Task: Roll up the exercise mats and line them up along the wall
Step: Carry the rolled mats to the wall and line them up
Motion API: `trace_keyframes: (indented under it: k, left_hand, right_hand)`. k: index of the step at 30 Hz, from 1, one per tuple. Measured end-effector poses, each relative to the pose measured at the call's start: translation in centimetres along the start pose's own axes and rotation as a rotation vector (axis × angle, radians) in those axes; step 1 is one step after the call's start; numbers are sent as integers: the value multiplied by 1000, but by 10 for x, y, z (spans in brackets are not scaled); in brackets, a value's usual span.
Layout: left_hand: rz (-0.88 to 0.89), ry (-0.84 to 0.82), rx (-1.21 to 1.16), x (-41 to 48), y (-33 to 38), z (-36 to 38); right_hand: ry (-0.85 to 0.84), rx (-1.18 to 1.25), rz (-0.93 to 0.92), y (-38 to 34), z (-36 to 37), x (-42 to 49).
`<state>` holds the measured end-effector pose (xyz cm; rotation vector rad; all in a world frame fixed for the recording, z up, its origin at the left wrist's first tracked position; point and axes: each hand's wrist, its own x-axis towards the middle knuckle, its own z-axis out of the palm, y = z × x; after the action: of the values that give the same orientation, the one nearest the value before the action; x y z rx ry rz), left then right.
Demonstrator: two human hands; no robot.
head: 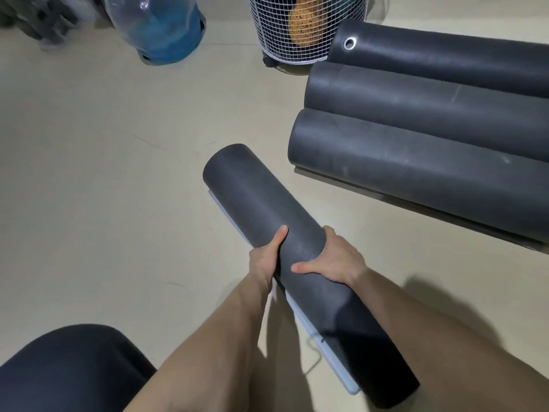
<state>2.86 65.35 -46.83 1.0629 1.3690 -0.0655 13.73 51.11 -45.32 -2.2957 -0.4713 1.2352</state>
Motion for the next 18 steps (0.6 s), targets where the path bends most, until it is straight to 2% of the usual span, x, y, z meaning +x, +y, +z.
trace_keyframes:
  k: [7,12,18]
  left_hand:
    - [77,109,35,-31,47,-41]
    - [169,28,180,-107,121,-22]
    - [269,-125,395,-248,185,60]
  right_hand:
    - [56,176,-17,-50,4,-32]
    - [153,380,38,-81,-55,-111]
    - [284,655,93,-71,-157,-240]
